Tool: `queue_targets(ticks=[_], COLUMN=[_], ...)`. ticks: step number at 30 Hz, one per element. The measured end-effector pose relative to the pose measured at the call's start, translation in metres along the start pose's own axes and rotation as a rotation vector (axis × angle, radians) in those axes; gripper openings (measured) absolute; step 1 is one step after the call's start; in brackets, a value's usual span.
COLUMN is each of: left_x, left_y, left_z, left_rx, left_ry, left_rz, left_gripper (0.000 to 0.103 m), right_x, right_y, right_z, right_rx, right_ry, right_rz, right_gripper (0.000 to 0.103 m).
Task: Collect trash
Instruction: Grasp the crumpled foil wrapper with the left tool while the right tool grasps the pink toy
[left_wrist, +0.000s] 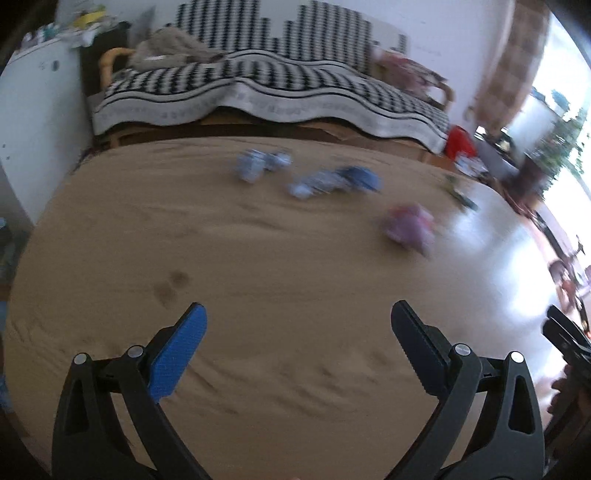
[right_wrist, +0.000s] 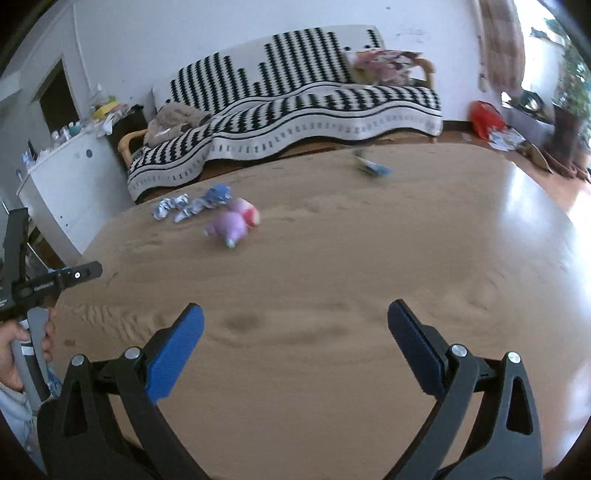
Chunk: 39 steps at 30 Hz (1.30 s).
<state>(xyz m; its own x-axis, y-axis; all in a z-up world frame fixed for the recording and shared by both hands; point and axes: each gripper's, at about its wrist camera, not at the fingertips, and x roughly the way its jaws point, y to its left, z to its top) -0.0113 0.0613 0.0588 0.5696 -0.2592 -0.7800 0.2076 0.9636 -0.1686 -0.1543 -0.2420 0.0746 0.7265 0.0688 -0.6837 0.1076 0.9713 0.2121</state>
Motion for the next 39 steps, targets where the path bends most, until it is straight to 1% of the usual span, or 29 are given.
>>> queue_targets(ticks=[4, 7, 9, 10, 12, 15, 17, 18, 19, 20, 22, 39], left_x=[0.038, 0.073, 0.096, 0.105, 0.129, 0.159, 0.177, 0.182, 0.187, 0.19, 0.196, 0.196], left_y=[0.037, 0.052, 0.056, 0.056, 0.06, 0.06, 0.061, 0.06, 0.058, 0.057, 0.057, 0.059], left_z=[0.037, 0.061, 0.077, 0.084, 0.104, 0.125, 0.132, 0.135, 0.137, 0.139, 0.141, 0.145], left_rx=[-0.059, -0.094, -0.095, -0.092, -0.078, -0.038, -0.007, 0.025, 0.05, 0.067, 0.098, 0.1], left_ry=[0.027, 0.056, 0.068, 0.073, 0.085, 0.096, 0.097, 0.077, 0.066, 0.059, 0.04, 0.042], left_rz=[0.038, 0.045, 0.056, 0.065, 0.071, 0.076, 0.089, 0.105, 0.12, 0.13, 0.148, 0.155], left_gripper=[0.097, 0.097, 0.097, 0.097, 0.097, 0.097, 0.097, 0.097, 0.097, 0.097, 0.097, 0.098], right_x=[0.056, 0.109, 0.131, 0.15, 0.174, 0.212, 0.241, 0.249, 0.253, 0.255, 0.256, 0.254], right_y=[0.033, 0.059, 0.067, 0.075, 0.085, 0.091, 0.092, 0.094, 0.097, 0.095, 0.094, 0.092], right_z=[0.033, 0.059, 0.066, 0.075, 0.085, 0.094, 0.093, 0.092, 0.091, 0.09, 0.092, 0.093], right_rx=[-0.001, -0.004, -0.002, 0.0, 0.0, -0.001, -0.023, -0.049, -0.085, -0.076, -0.084, -0.097], right_ry=[0.04, 0.08, 0.096, 0.107, 0.117, 0.145, 0.197, 0.188, 0.167, 0.167, 0.169, 0.174], right_rz=[0.001, -0.012, -0.02, -0.036, -0.059, -0.101, -0.155, -0.197, -0.224, -0.196, -0.2, -0.189], right_gripper=[0.096, 0.096, 0.096, 0.096, 0.096, 0.096, 0.096, 0.097, 0.097, 0.098, 0.098, 0.098])
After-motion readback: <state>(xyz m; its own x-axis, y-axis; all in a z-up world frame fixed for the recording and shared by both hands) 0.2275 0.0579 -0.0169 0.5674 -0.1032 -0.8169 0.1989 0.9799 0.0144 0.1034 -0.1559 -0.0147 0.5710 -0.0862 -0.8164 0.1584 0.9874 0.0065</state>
